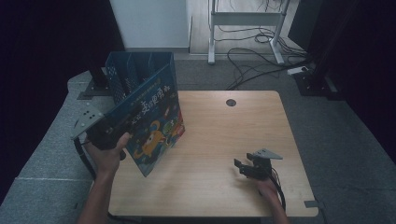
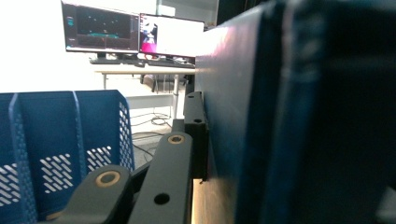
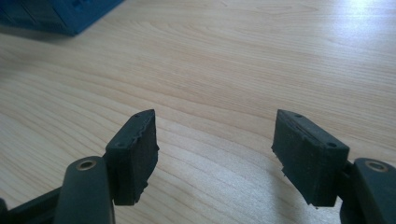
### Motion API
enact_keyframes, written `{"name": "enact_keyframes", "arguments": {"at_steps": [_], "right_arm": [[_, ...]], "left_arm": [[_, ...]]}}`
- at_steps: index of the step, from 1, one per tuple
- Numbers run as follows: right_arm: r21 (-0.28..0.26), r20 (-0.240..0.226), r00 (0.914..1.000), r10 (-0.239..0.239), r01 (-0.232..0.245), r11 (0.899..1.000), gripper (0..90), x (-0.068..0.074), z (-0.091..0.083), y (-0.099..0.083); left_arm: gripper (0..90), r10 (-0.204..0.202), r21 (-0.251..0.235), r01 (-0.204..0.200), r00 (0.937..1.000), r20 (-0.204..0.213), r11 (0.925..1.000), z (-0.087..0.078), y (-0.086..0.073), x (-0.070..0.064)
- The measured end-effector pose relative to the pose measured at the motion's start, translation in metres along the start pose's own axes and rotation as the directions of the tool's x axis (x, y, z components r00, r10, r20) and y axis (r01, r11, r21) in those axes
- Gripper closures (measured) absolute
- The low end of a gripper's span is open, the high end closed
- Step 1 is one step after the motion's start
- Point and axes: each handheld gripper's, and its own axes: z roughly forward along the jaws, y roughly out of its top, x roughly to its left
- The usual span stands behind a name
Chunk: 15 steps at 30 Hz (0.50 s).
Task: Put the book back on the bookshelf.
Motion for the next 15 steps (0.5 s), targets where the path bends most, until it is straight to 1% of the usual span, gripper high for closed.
{"name": "enact_keyframes", "arguments": {"at_steps": [4, 10, 15], "right_arm": [[0.011, 0.014, 0.9997, -0.019, 0.019, 1.0, 30.2, 0.0023, 0.0012, 0.0003], [0.034, 0.02, 0.9998, -0.009, 0.008, 0.999, 30.1, 0.0018, 0.0033, 0.0009], [0.044, 0.018, 0.9997, 0.014, -0.014, 0.999, 30.1, -0.0005, 0.004, 0.0013]], "left_arm": [[82.2, 0.001, -0.012, -0.001, 0.9999, -0.015, 0.9999, -0.004, 0.0045, 0.0028], [82.2, -0.012, -0.024, 0.012, 0.9998, -0.016, 0.9997, -0.0058, 0.0082, 0.0053], [82.2, -0.01, -0.024, 0.009, 0.9996, -0.028, 0.9997, -0.0054, 0.0087, 0.0069]]}}
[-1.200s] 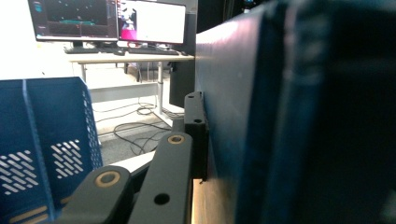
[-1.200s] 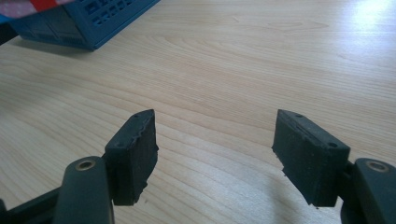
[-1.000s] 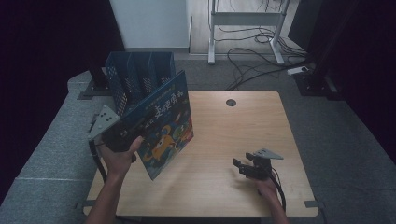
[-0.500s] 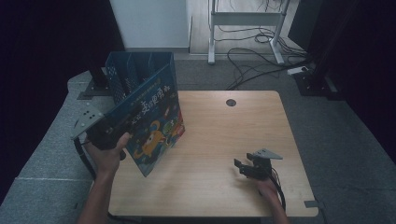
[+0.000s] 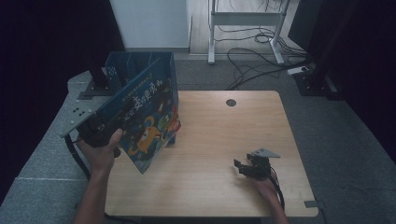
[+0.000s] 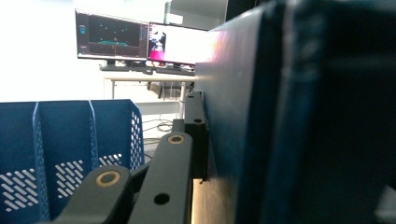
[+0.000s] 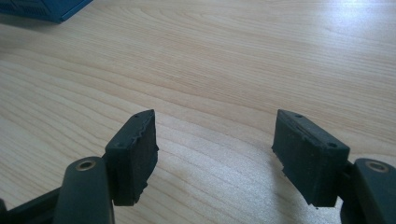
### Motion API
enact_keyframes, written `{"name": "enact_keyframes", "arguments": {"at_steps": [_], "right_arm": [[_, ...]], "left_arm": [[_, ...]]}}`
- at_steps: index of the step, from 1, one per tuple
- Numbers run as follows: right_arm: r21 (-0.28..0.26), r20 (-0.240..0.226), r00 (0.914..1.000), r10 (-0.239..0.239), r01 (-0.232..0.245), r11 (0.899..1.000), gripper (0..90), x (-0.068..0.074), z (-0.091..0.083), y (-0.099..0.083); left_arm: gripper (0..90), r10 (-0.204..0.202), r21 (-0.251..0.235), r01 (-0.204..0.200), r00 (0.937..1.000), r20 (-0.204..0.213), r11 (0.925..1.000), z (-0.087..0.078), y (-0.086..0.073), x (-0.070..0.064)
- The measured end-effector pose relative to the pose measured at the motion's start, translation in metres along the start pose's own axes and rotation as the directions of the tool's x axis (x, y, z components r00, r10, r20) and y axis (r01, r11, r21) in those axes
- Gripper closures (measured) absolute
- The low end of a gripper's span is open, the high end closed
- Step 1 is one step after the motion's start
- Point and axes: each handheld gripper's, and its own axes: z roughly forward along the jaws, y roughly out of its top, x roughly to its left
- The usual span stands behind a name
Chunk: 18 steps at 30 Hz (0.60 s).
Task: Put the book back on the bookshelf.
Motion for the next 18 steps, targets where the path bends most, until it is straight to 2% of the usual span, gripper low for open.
{"name": "enact_keyframes", "arguments": {"at_steps": [12, 18], "right_arm": [[0.019, 0.007, 0.9998, 0.016, -0.016, 1.0, 30.3, -0.001, 0.002, 0.001], [0.026, 0.01, 0.9998, 0.017, -0.017, 1.0, 30.6, -0.002, 0.003, 0.001]], "left_arm": [[82.2, -0.018, -0.016, 0.018, 0.9988, -0.045, 0.9997, 0.002, 0.002, 0.012], [82.2, -0.005, -0.015, 0.004, 0.9983, -0.059, 0.9999, 0.004, 0.006, 0.015]]}}
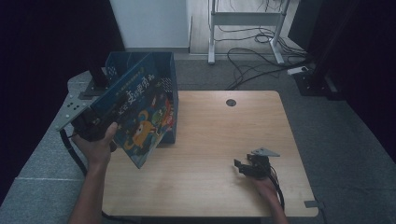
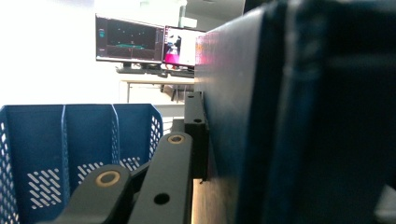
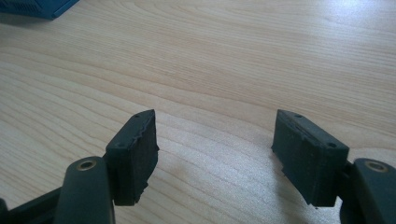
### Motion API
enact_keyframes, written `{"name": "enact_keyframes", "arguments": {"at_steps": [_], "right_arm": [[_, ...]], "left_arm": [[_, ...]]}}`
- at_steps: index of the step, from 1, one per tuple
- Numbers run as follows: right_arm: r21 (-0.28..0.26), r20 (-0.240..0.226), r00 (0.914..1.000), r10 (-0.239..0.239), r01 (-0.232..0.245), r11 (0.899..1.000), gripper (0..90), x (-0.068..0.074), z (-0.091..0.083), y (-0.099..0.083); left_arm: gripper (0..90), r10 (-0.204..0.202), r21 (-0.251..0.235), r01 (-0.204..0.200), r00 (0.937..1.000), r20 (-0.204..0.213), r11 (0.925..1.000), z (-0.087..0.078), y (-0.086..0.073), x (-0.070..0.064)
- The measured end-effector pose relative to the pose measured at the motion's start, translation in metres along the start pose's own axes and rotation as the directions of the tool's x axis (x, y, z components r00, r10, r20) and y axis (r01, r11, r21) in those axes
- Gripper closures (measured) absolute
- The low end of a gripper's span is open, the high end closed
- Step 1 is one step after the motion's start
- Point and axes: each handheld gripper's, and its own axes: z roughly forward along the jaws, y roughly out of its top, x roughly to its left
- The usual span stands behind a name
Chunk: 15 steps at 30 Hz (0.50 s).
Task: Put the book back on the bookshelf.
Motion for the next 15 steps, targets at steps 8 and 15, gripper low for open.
{"name": "enact_keyframes", "arguments": {"at_steps": [8, 15], "right_arm": [[0.013, 0.005, 0.9999, 0.015, -0.015, 1.0, 31.6, -0.001, 0.001, 0.0], [0.027, 0.029, 0.9992, -0.029, 0.028, 0.999, 31.6, 0.004, 0.002, 0.0]], "left_arm": [[82.2, 0.006, 0.002, -0.006, 0.9998, -0.018, 1.0, 0.006, 0.003, 0.003], [82.2, 0.015, 0.001, -0.015, 0.9984, -0.054, 0.9999, 0.015, 0.007, 0.006]]}}
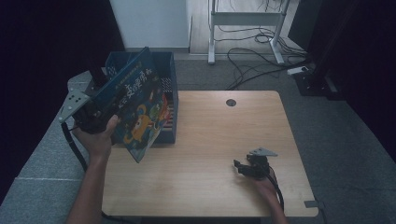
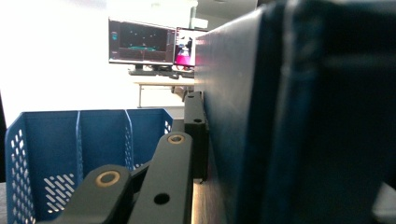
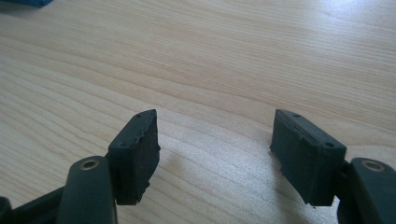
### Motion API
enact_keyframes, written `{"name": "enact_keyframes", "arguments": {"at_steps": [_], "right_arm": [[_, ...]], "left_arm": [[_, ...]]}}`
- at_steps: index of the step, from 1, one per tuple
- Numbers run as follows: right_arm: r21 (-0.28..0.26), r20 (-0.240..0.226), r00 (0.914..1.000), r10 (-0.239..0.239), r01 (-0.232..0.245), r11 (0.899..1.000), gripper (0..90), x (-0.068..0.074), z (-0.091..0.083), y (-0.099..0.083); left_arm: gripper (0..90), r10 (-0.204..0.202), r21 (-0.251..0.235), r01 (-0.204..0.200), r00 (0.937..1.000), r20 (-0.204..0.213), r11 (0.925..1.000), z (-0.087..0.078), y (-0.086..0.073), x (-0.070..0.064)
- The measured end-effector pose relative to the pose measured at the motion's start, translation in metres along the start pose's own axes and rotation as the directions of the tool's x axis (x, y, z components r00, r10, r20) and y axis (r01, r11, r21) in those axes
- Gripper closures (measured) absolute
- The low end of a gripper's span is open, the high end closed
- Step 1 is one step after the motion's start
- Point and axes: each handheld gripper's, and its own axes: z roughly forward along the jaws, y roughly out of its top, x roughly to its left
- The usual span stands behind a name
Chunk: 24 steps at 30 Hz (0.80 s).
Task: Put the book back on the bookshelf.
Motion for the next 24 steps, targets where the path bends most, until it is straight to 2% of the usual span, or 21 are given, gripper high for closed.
{"name": "enact_keyframes", "arguments": {"at_steps": [5, 8, 14, 19, 24], "right_arm": [[0.0, 0.005, 1.0, -0.002, 0.002, 1.0, 32.4, 0.001, 0.0, 0.0], [0.001, 0.009, 1.0, -0.004, 0.004, 1.0, 32.5, 0.001, 0.0, 0.0], [0.001, 0.009, 1.0, -0.003, 0.003, 1.0, 32.7, 0.001, 0.0, 0.0], [0.001, 0.01, 0.9999, -0.001, 0.001, 1.0, 33.4, 0.001, 0.0, 0.0], [0.001, 0.01, 1.0, 0.0, 0.0, 1.0, 33.5, 0.001, 0.0, 0.0]], "left_arm": [[82.2, 0.006, -0.026, -0.007, 0.9991, -0.042, 0.9996, 0.006, 0.001, -0.001], [82.2, 0.02, -0.024, -0.021, 0.9979, -0.062, 0.9995, 0.011, 0.001, -0.001], [82.2, 0.013, -0.024, -0.015, 0.9972, -0.073, 0.9996, 0.018, 0.001, 0.002], [82.2, 0.015, -0.035, -0.019, 0.9948, -0.1, 0.9992, 0.025, -0.002, 0.004], [82.2, 0.015, -0.024, -0.018, 0.9946, -0.103, 0.9995, 0.032, -0.004, 0.006]]}}
